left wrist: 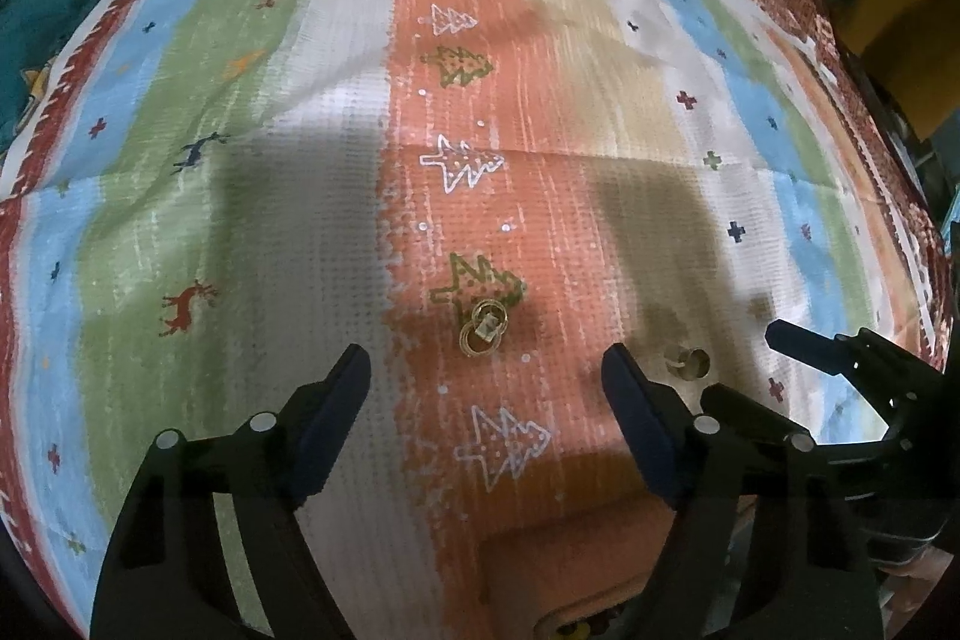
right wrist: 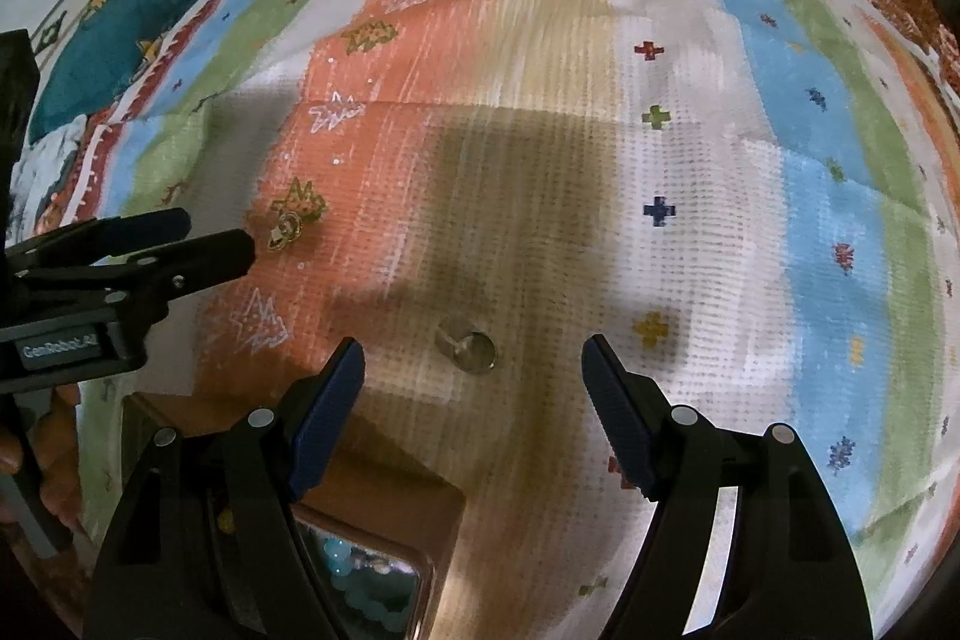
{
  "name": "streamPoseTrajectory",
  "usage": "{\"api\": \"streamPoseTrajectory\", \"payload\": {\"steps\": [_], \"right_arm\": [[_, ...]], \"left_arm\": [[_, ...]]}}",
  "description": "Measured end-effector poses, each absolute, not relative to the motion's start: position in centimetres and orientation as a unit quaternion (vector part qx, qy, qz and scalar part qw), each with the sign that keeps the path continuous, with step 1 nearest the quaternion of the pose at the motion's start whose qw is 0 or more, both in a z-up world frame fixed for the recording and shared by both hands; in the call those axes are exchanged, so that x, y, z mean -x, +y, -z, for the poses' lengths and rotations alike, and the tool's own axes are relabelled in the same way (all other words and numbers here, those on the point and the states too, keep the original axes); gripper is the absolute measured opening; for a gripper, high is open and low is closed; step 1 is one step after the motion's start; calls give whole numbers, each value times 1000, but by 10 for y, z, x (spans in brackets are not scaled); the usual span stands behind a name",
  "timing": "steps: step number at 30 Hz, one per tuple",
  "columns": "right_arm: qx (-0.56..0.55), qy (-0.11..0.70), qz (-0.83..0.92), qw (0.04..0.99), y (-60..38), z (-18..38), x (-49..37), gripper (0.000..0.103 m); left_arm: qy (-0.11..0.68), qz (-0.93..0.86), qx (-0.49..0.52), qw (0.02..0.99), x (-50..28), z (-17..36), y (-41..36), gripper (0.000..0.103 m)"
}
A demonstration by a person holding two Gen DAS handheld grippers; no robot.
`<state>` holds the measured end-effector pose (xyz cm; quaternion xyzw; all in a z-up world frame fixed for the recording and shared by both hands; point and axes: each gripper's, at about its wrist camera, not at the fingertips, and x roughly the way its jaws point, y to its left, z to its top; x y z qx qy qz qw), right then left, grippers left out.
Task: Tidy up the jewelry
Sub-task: 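Move both open tools toward the metal ring on the cloth, then close right tool on the small metal ring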
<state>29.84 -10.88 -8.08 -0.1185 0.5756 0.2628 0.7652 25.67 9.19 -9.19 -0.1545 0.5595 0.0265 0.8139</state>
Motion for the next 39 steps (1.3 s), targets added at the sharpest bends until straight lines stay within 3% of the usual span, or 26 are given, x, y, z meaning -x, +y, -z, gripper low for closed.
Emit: {"api": "streamPoseTrajectory", "payload": {"steps": [3, 6, 10, 14, 19, 25, 32, 39], "right_arm": [[112, 581, -268, 760, -107, 84, -302, 75], [111, 585, -272, 756, -104, 86, -304, 65], [115, 591, -276, 750, -100, 91, -305, 64], [111, 606, -276, 737, -100, 101, -308, 52], [105, 618, -273, 729, -101, 109, -308, 48], [104, 622, -258, 732, -106, 112, -312, 27], [110, 621, -256, 733, -105, 112, -310, 21], [110, 619, -260, 733, -105, 112, -312, 20]], "left_arm": [[566, -25, 153, 810, -262, 98, 92, 71], [571, -23, 150, 807, -267, 102, 92, 68], [577, -19, 146, 804, -273, 108, 91, 67], [584, -14, 141, 800, -277, 114, 89, 62], [590, -4, 142, 795, -279, 122, 88, 56], [587, -4, 131, 799, -278, 122, 87, 43], [589, -13, 112, 800, -279, 123, 85, 16], [585, -13, 117, 802, -276, 120, 90, 14]]}}
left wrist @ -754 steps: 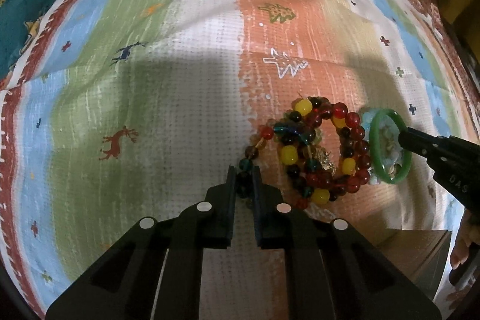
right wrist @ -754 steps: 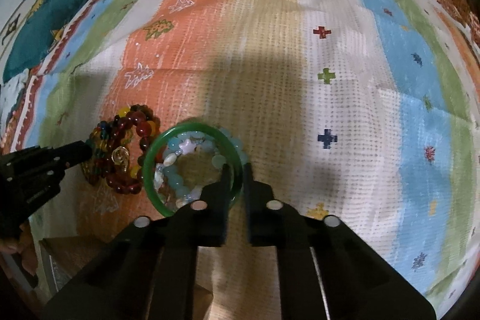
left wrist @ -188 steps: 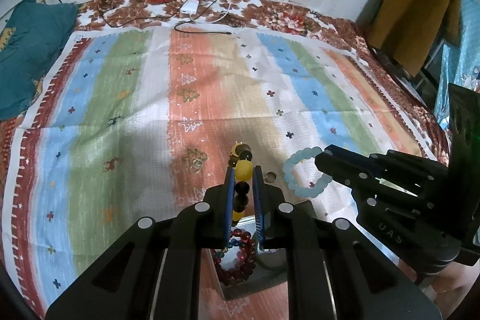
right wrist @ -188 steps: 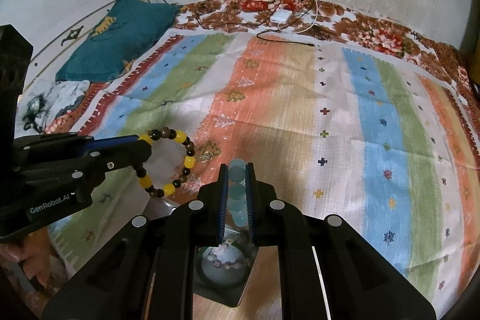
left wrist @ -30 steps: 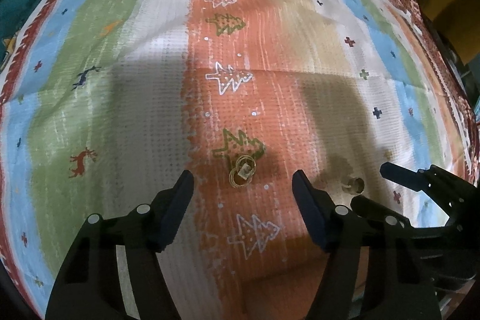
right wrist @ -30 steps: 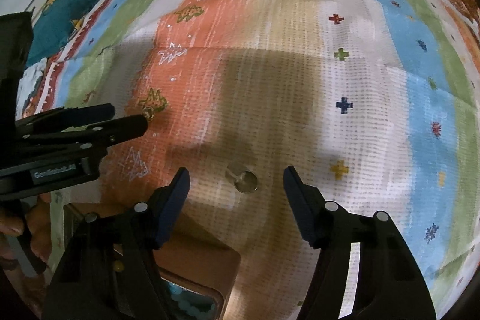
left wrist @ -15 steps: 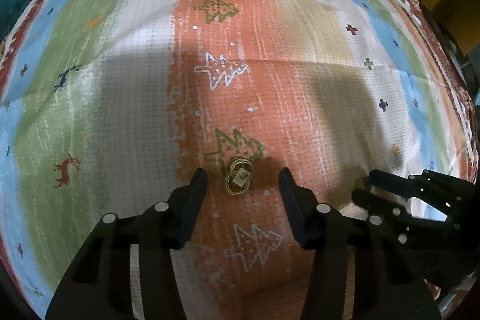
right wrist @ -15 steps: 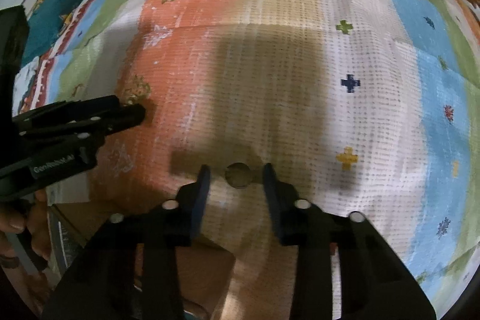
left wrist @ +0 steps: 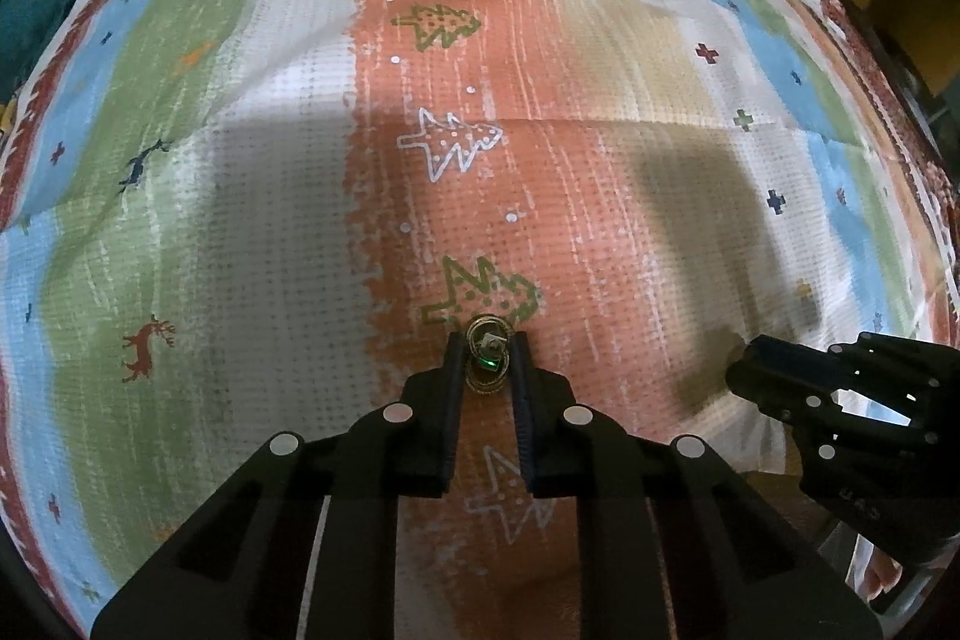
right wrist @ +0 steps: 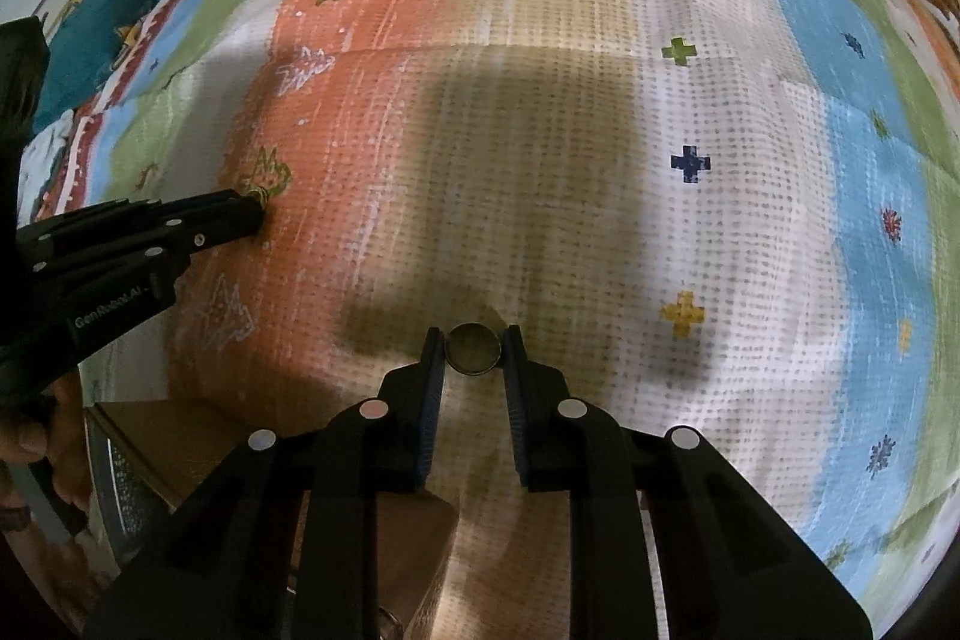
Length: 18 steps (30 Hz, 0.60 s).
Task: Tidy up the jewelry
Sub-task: 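Close right tool on the small metal ring, then carry the ring in the right tool over the silver tin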
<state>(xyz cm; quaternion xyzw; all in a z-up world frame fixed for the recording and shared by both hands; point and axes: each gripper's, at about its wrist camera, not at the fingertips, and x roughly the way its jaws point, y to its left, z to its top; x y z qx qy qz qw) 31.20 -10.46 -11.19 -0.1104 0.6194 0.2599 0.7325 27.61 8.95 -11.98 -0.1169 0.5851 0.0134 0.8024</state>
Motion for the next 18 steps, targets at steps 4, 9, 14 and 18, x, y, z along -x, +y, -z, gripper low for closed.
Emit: {"api": "streamPoseTrajectory", "payload": {"steps": [4, 9, 14, 18], "right_arm": [[113, 614, -262, 736, -104, 108, -311, 20], [115, 604, -268, 742, -103, 99, -307, 20], [111, 596, -273, 747, -105, 91, -305, 20], [106, 588, -277, 753, -107, 81, -303, 20]], "left_arm": [[581, -13, 124, 804, -275, 115, 94, 9], [577, -15, 127, 806, -274, 111, 93, 9], [568, -15, 134, 812, -269, 102, 94, 9], [560, -13, 140, 816, -263, 94, 93, 9]]}}
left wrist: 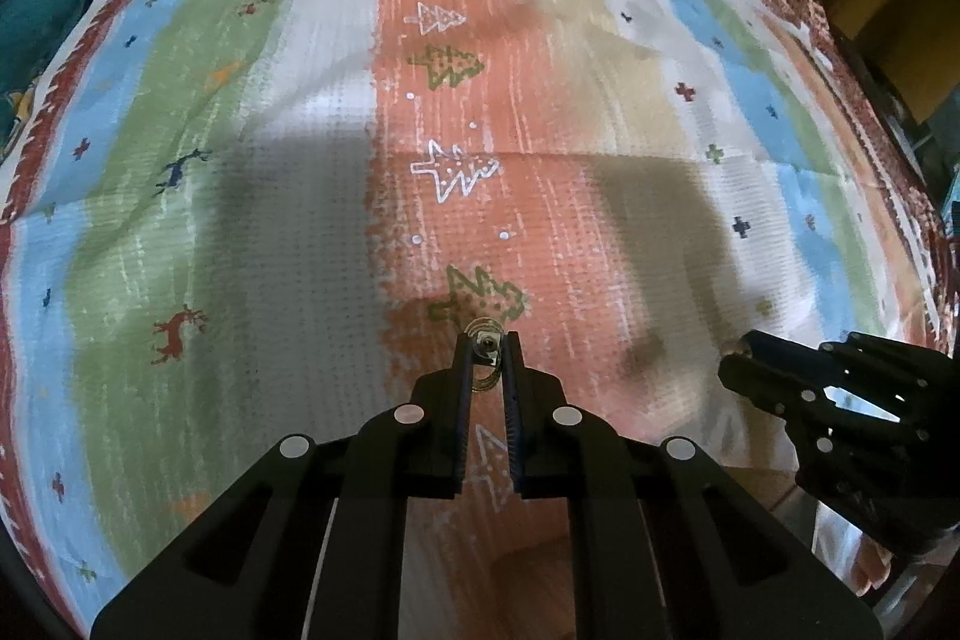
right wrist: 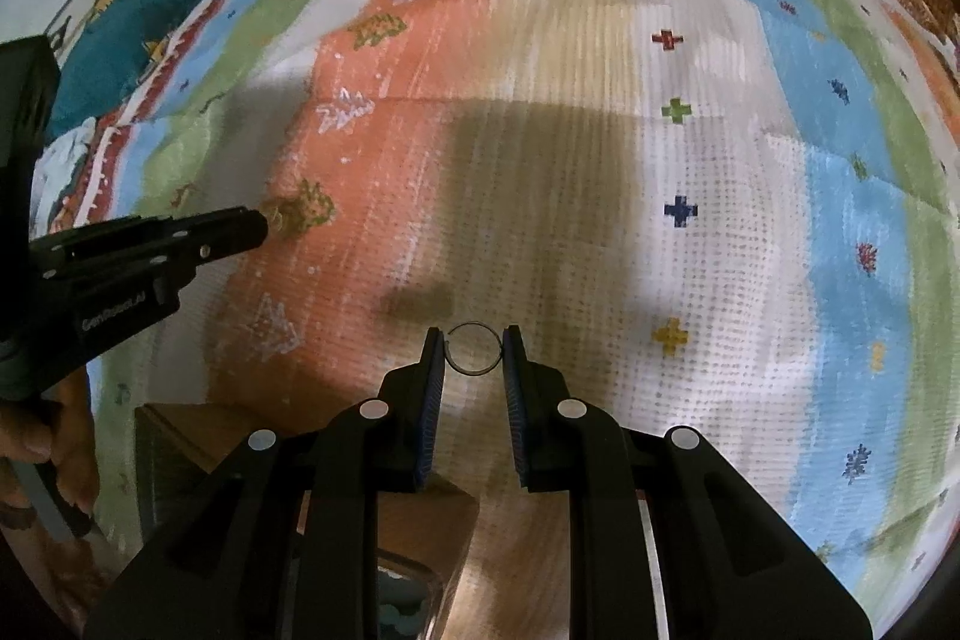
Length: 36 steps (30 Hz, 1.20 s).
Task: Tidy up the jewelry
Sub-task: 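Carry the ring in the right tool over the silver tin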
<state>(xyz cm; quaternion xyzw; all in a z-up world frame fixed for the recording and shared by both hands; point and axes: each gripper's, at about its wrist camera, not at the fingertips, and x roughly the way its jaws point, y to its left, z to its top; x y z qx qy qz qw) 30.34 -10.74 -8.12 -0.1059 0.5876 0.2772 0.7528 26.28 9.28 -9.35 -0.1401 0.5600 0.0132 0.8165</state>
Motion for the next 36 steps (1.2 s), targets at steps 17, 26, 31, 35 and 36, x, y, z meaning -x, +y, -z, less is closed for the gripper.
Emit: {"api": "streamPoseTrajectory", "payload": {"steps": [17, 26, 31, 35, 36], "right_arm": [[89, 558, -295, 770, -109, 50, -283, 20], [72, 525, -288, 798, -124, 27, -268, 20], [70, 513, -294, 803, -130, 18, -257, 20], [64, 496, -291, 816, -137, 7, -250, 20], [60, 493, -289, 819, -140, 6, -248, 20]], "left_arm": [[525, 5, 152, 837, -231, 56, 75, 9], [508, 19, 160, 846, -213, 40, 65, 9], [497, 23, 165, 852, -203, 32, 61, 9], [491, 27, 167, 855, -193, 27, 58, 9], [489, 28, 167, 855, -190, 26, 57, 9]]}}
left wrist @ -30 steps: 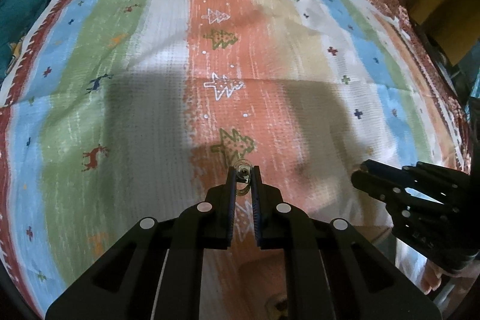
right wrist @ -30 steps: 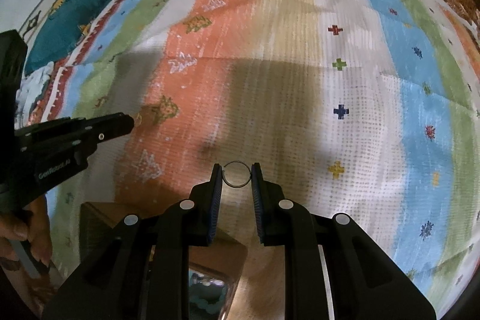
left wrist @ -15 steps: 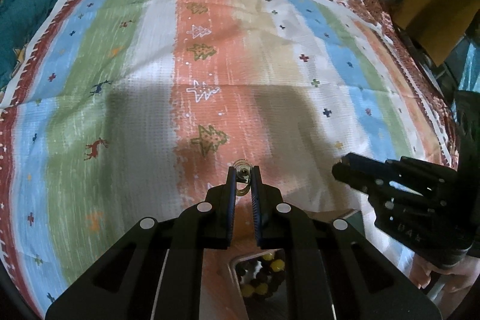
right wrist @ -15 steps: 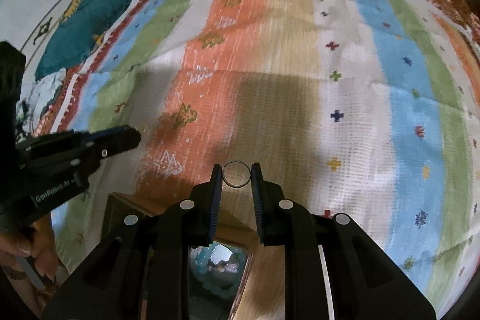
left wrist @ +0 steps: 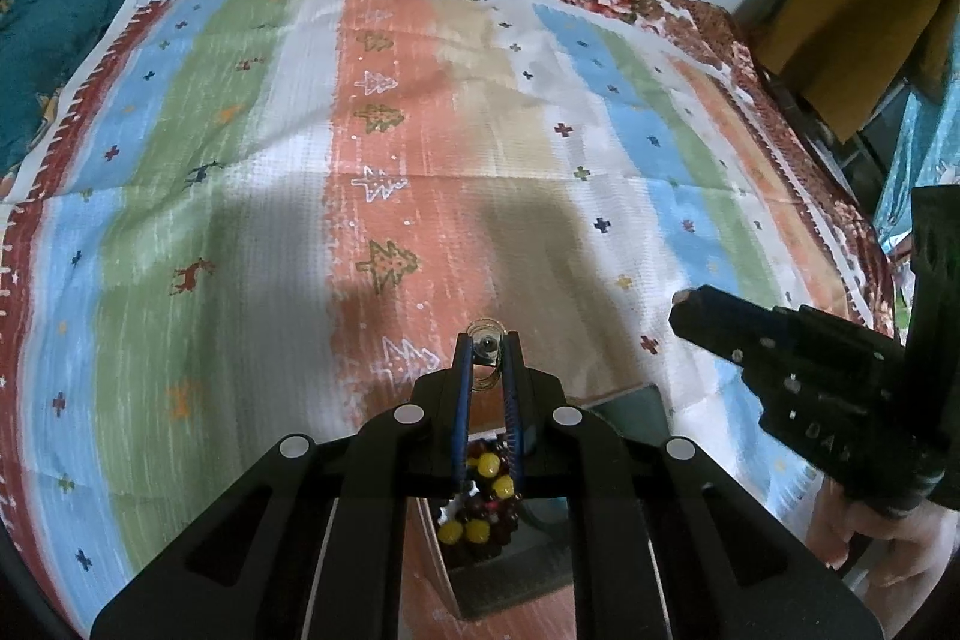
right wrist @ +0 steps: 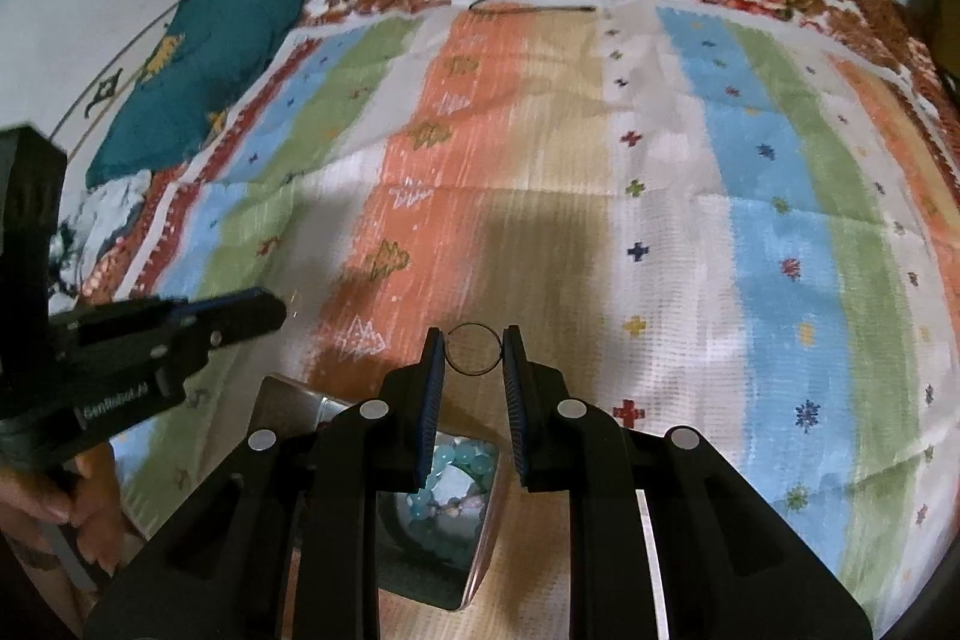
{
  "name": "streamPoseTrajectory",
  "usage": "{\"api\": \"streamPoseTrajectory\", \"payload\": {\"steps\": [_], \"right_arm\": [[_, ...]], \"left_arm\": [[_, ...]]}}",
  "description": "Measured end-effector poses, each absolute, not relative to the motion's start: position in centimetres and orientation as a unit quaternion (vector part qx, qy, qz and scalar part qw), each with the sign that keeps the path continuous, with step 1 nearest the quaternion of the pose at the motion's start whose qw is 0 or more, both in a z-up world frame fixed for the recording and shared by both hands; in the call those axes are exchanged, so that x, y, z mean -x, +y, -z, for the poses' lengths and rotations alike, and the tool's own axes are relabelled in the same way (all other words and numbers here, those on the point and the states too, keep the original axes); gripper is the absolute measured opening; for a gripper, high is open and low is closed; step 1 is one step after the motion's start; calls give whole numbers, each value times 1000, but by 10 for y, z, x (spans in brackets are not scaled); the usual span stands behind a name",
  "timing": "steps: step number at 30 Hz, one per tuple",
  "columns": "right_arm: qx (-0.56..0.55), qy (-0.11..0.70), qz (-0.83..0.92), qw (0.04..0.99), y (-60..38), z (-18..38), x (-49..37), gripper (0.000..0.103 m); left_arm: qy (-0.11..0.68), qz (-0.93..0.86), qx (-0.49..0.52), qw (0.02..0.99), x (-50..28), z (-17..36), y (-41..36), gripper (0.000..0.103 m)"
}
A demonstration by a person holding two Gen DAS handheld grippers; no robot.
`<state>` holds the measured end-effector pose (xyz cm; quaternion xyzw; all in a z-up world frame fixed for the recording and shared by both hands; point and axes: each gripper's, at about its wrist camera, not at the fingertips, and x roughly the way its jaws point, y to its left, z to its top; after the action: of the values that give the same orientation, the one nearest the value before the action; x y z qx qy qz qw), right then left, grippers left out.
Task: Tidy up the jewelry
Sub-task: 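Carry the ring in the right tool over the silver tin, then open right tool to drop the ring into the tin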
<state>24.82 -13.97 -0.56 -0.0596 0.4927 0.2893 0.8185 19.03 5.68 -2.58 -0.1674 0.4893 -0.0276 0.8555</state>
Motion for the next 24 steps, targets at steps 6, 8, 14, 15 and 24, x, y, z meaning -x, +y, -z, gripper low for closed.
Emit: {"api": "streamPoseTrajectory", "payload": {"steps": [6, 8, 14, 15, 24], "right_arm": [[55, 488, -298, 819, -144, 2, -235, 20], [54, 487, -301, 818, -146, 1, -230, 20], [44, 478, -312, 820, -151, -5, -215, 20], [44, 477, -315, 819, -152, -5, -212, 20], [51, 470, -319, 822, -155, -8, -196, 20]], "left_arm": [[477, 35, 169, 862, -173, 18, 52, 9], [475, 40, 170, 863, -167, 15, 50, 9], [467, 45, 168, 867, -151, 11, 43, 9], [466, 45, 167, 868, -149, 11, 43, 9], [462, 42, 155, 872, -135, 9, 34, 9]]}}
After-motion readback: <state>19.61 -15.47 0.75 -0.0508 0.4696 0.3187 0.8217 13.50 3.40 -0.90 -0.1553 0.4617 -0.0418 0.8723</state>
